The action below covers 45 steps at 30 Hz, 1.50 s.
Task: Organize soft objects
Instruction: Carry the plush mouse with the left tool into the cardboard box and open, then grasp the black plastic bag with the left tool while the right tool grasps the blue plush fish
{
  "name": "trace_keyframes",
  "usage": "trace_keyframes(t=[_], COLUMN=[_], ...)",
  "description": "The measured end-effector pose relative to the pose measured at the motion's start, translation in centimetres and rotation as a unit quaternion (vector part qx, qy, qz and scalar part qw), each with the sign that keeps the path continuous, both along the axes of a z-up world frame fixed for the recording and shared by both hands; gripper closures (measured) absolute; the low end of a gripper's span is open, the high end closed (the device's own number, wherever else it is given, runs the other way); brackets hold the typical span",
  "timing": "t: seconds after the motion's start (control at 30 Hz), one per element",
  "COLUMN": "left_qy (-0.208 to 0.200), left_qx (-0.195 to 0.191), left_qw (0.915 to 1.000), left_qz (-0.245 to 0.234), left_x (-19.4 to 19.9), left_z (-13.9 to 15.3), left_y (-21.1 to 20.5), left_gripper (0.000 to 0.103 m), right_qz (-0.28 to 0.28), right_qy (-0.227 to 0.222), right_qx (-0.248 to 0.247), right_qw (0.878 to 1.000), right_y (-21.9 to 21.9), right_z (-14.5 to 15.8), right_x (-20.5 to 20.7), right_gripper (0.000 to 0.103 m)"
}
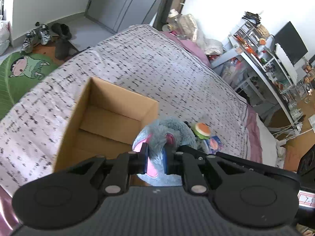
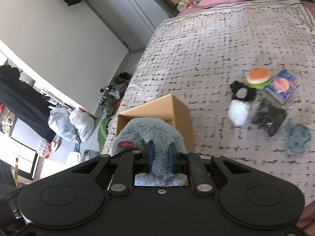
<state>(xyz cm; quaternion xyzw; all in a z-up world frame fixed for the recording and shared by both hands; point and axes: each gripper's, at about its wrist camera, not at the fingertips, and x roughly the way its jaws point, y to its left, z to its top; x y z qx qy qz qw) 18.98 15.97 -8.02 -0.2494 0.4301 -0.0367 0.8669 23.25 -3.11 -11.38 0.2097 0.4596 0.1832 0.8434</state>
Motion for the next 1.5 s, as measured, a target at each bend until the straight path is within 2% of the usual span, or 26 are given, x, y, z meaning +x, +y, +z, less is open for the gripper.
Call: trace_keyframes(t=[0.2,0.43,0.7,0.73,0.83,0.87,0.93,1.03,1.17,1.27,1.33,1.47,1.5], left_qy=[0.011,0.031,0.065,0.071,0.082,0.086,0.109,0.111,0.117,0.111,0.104,0.087,0.081], left_qx=[0.015,0.023,0.04,0.041,0.047,0.052,0.055,0.046,0.048,0.053,0.06,0.077,0.079], left_qw=[0.9998,0.999,0.9969,0.9964,0.9952,0.9945,0.9914,0.9911,0.9901,0.9904,0.9907,0.9915,0.9918], left_qz=[0.011,0.021,0.022,0.022,0.027,0.031,0.048,0.058,0.061,0.064,0.063,0.059,0.058], left_x=[0.2,0.5,0.7,0.8,0.7,0.7,0.8,0.5,0.4,0.1,0.0,-0.3,-0.3], left_z=[-0.4,-2.2,-5.3,-5.7,-6.1,-6.2,-6.6,-6.5,-5.8,-5.0,-4.3,-2.7,-2.3], left_y=[2.2,4.1,4.7,4.8,4.7,4.8,5.0,5.3,4.9,4.2,3.6,2.0,1.6], left_gripper=[0.09,0.091,0.093,0.093,0.092,0.092,0.09,0.088,0.079,0.067,0.051,0.038,0.034], right_qz=[0.012,0.017,0.029,0.027,0.023,0.023,0.021,0.011,0.002,-0.007,-0.013,-0.026,-0.031], right_qy=[0.015,0.041,0.071,0.074,0.071,0.065,0.058,0.038,0.01,-0.01,-0.021,-0.027,-0.028], right_qx=[0.029,0.056,0.05,0.052,0.046,0.043,0.041,0.043,0.044,0.036,0.025,0.014,0.013], right_qw=[0.999,0.997,0.996,0.996,0.996,0.997,0.997,0.998,0.999,0.999,0.999,0.999,0.999], right_y=[1.8,3.1,4.0,3.9,3.6,3.4,2.8,1.5,0.1,-1.0,-1.7,-3.3,-3.9], right_z=[-1.2,-3.6,-6.4,-6.6,-6.2,-5.8,-5.3,-4.5,-3.2,-2.2,-1.7,-1.1,-0.9], right_x=[0.5,1.0,1.2,1.2,0.9,0.7,0.6,0.3,-0.2,-0.5,-0.5,-0.8,-0.9], right_gripper=[0.087,0.087,0.084,0.081,0.08,0.079,0.064,0.045,0.034,0.028,0.023,0.022,0.018])
